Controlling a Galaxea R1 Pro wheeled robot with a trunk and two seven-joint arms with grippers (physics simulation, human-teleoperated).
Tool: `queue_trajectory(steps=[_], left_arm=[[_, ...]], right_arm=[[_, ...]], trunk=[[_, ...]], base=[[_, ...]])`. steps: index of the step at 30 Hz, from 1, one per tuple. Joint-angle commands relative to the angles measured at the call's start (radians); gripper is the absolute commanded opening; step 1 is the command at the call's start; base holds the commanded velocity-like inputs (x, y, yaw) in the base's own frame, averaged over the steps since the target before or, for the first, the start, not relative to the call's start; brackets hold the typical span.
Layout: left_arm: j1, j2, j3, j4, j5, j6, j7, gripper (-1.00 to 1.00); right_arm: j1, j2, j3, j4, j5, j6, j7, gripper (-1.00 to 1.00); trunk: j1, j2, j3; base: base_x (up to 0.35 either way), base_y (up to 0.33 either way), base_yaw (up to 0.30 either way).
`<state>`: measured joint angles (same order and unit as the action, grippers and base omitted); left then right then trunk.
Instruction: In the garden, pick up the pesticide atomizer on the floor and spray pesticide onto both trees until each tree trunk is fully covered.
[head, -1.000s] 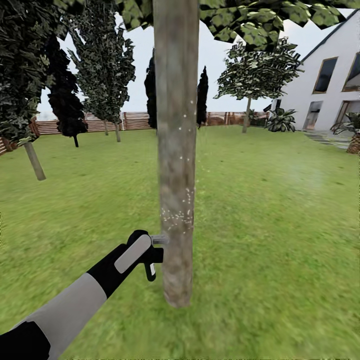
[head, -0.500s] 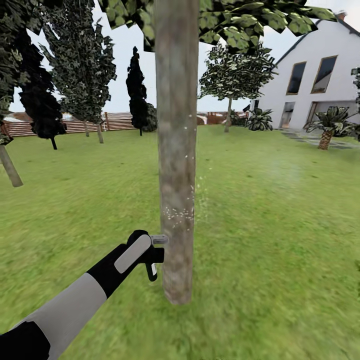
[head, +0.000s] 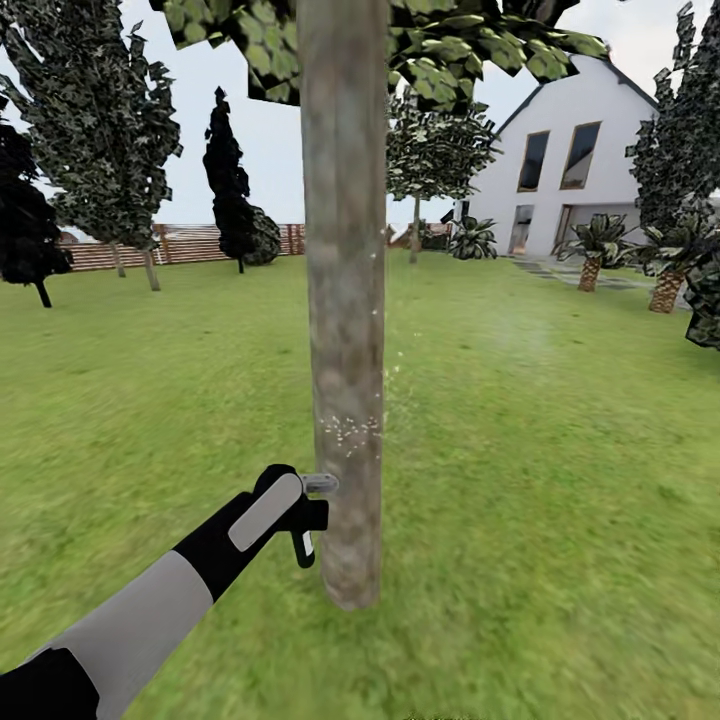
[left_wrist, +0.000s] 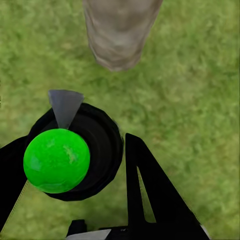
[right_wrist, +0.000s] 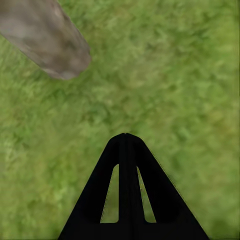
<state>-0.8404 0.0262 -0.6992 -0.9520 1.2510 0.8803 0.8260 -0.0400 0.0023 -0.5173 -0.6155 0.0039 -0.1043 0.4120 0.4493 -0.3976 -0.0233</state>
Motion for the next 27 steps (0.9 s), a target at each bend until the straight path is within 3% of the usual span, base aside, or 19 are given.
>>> queue_trajectory(steps=[1,10,18,22,24,27], left_arm=[[-0.001,0.001,-0.003,-0.002,0.01,-0.001,0.01,-1.0],[-0.001,0.001,-0.004,-0.002,0.009,-0.015,0.01,-1.0],[0.0,0.001,-0.005,-0.001,0.009,-0.029,0.01,-1.0],[0.0,0.001,-0.003,-0.007,0.009,-0.029,0.015,-1.0],[-0.002,0.001,0.005,-0.013,0.01,-0.009,0.018,-1.0],[-0.009,0.0,0.012,-0.028,0.013,0.09,0.061,-1.0]], right_arm=[[-0.001,0.001,-0.006,0.0,0.0,-0.002,0.008,-1.0],[-0.001,0.001,-0.006,0.0,0.0,-0.003,0.01,-1.0],[-0.001,0.001,-0.006,0.0,-0.002,-0.003,0.009,-1.0],[-0.001,0.001,-0.006,0.0,-0.002,-0.003,0.009,-1.0],[-0.001,0.002,-0.006,0.0,0.002,-0.002,0.009,-1.0],[-0.001,0.002,-0.005,0.004,0.003,-0.002,0.008,-1.0]], trunk=[[0.001,-0.002,-0.002],[0.001,-0.002,-0.002],[0.001,-0.002,-0.002],[0.001,-0.002,-0.002],[0.001,-0.002,-0.002],[0.001,-0.002,-0.002]], base=[[0.0,0.337,-0.228],[0.0,0.165,-0.073],[0.0,0.315,-0.231],[0.0,0.098,-0.062],[0.0,0.015,-0.01],[0.0,0.004,-0.002]])
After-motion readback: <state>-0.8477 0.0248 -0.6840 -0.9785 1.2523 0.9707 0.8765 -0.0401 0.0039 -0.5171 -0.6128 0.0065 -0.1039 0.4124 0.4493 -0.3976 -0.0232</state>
